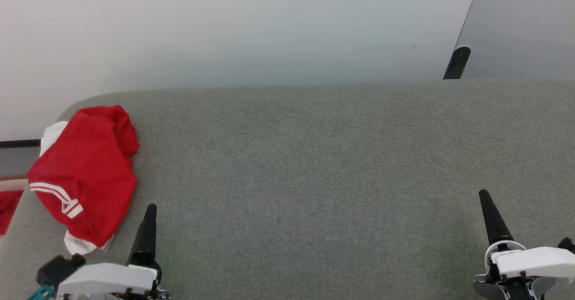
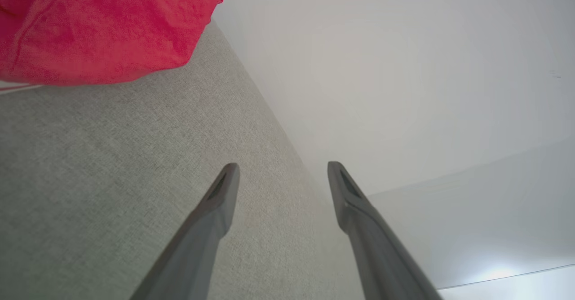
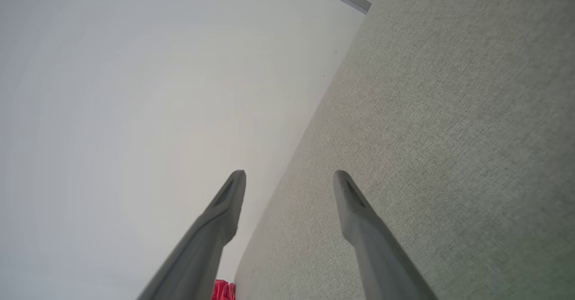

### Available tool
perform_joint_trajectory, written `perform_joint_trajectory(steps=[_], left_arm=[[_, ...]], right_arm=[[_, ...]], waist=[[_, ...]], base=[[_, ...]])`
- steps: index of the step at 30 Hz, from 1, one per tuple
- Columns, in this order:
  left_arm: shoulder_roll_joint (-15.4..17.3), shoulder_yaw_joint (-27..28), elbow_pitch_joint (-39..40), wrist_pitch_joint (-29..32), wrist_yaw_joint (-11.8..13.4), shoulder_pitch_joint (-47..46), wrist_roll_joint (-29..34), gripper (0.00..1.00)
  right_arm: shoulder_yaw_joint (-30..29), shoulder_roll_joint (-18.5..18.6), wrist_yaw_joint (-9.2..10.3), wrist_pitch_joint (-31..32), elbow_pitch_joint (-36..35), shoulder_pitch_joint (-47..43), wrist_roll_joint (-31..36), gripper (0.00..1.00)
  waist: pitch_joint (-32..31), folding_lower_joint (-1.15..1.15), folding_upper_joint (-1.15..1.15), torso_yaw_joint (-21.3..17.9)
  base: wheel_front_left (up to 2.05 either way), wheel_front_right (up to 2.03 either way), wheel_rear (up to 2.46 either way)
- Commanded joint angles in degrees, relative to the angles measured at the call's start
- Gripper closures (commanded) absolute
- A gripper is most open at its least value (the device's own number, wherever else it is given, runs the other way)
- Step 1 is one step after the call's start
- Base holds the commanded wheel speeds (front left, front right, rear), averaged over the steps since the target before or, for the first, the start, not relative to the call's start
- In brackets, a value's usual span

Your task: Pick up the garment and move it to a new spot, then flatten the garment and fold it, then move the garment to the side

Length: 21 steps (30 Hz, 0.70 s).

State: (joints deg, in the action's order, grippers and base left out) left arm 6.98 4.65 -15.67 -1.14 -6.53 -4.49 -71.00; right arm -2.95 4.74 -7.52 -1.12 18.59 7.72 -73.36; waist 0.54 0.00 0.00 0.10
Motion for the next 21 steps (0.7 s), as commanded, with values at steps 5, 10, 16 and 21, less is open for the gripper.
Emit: perform_joint_trajectory(steps=[5,10,16,21], left_arm=[[0.6,-0.1,1.1,-1.4,0.8,-1.6,8.5,0.00],[0.7,0.2,1.3,-2.5,1.4,-1.4,14.8,0.00],[0.7,0.8,1.7,-3.6,1.2,-0.9,20.6,0.00],[0.8,1.2,2.1,-4.5,1.1,-0.7,25.7,0.00]], right_arm=[[0.8,0.7,0.01,-1.5,0.3,2.3,6.0,0.00],[2.0,1.4,0.01,-2.2,1.0,3.1,11.2,0.00],[2.7,1.9,0.01,-2.6,1.7,4.0,18.2,0.00],[2.9,2.3,0.02,-3.4,1.9,4.6,24.9,0.00]], waist=[[0.0,0.00,0.00,0.1],[0.0,0.00,0.00,0.1],[0.1,0.00,0.00,0.1],[0.3,0.00,0.00,0.2]], base=[[0.00,0.00,0.00],[0.00,0.00,0.00],[0.00,0.00,0.00],[0.00,0.00,0.00]])
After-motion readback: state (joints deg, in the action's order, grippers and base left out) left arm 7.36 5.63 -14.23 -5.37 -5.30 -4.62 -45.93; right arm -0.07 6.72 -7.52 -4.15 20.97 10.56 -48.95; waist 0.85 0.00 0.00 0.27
